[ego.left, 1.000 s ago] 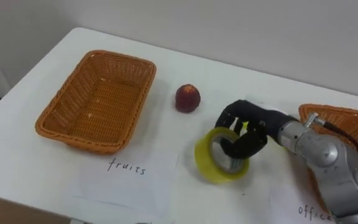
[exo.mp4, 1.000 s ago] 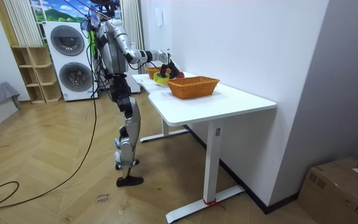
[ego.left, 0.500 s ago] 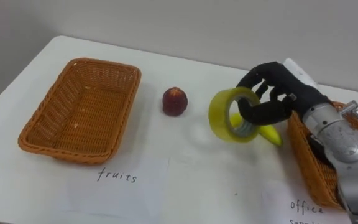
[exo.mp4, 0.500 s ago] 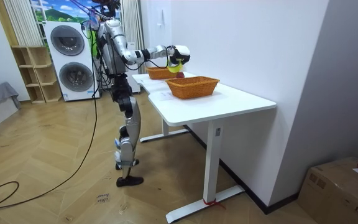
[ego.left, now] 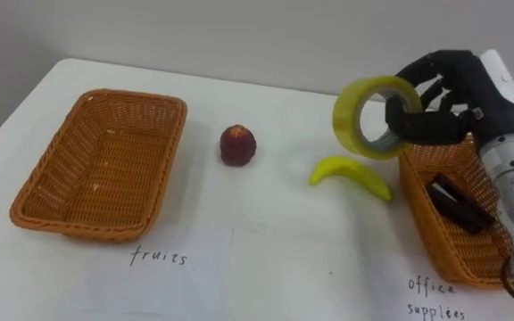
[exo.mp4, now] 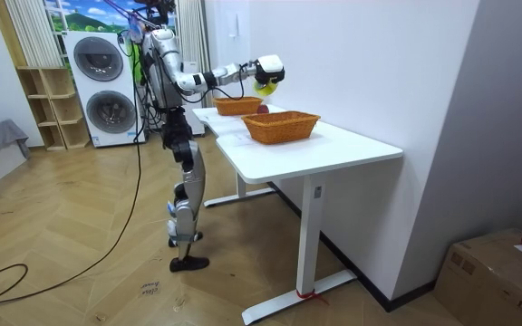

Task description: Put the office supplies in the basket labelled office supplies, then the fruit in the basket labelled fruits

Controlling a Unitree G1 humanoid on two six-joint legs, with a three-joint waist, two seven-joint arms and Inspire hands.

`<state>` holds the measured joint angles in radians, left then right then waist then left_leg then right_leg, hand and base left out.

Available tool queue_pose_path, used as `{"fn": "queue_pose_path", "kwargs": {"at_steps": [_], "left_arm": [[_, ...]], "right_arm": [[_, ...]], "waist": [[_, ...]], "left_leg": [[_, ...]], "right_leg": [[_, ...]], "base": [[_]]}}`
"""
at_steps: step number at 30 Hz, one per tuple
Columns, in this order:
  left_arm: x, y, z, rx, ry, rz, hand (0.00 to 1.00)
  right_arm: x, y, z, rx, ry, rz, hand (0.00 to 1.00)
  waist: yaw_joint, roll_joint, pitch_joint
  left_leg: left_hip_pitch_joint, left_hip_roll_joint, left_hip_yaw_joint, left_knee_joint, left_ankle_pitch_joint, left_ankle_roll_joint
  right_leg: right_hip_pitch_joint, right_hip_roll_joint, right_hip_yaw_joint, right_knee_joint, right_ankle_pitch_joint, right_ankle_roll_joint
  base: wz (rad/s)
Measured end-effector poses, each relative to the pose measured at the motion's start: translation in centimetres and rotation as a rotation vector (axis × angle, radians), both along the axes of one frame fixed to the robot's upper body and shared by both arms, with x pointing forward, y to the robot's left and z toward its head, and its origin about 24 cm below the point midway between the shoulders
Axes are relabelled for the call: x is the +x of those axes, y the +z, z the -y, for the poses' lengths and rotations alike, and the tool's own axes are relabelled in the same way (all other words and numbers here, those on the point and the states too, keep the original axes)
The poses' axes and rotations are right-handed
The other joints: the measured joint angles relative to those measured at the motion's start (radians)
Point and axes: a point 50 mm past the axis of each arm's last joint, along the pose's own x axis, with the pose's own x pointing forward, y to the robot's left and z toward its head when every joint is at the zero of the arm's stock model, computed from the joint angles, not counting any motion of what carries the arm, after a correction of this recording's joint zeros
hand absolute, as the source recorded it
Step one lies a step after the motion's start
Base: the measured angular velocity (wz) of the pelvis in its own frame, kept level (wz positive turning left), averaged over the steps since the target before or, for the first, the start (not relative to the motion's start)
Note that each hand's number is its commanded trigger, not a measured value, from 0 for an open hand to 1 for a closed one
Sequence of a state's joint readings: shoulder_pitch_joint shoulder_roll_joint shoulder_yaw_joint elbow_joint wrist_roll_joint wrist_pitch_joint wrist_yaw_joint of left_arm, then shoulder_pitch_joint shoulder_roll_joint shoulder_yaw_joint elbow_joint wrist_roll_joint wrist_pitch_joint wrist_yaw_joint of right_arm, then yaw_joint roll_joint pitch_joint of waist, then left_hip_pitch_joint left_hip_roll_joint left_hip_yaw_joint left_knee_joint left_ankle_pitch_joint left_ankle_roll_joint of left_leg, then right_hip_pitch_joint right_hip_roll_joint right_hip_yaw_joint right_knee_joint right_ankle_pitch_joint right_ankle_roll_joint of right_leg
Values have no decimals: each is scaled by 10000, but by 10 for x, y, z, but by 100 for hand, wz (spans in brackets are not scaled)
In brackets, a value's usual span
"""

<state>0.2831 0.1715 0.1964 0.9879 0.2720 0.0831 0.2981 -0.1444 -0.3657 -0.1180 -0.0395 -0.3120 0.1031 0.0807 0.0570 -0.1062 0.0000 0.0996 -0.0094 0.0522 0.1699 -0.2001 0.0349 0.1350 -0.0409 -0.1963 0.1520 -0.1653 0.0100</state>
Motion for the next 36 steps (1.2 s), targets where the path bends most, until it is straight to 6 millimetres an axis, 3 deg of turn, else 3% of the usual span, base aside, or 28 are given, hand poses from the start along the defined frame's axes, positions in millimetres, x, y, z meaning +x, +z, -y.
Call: {"fn": "queue_pose_path", "kwargs": {"at_steps": [6,13,17,36], "left_arm": [[-3,1,-4,61,592,125,0],[-4,1,-5,86,664,154,0],[-3,1,-5,-17,635,175,0],[-5,0,-3,-155,510,111,0]], "right_arm": [[-3,1,24,19,-961,60,100],[-8,6,38,-157,-1506,287,100],[-16,-5,48,-115,-1914,-115,100],[-26,-30,62,744,-2677,-819,100]], "waist": [[-183,-27,-19],[-343,-20,-16],[-381,-33,-10],[-577,-130,16]], "left_leg": [[-7,-6,22,-18,-1,5],[31,43,225,-20,-3,0],[173,50,241,-37,-14,-1],[166,119,390,-27,-41,-41]], "right_leg": [[-30,-8,31,14,0,0],[-44,21,98,13,0,0],[75,30,200,18,0,0],[-91,108,540,184,9,-15]], "base": [[-1],[-4],[-2],[-3]]}}
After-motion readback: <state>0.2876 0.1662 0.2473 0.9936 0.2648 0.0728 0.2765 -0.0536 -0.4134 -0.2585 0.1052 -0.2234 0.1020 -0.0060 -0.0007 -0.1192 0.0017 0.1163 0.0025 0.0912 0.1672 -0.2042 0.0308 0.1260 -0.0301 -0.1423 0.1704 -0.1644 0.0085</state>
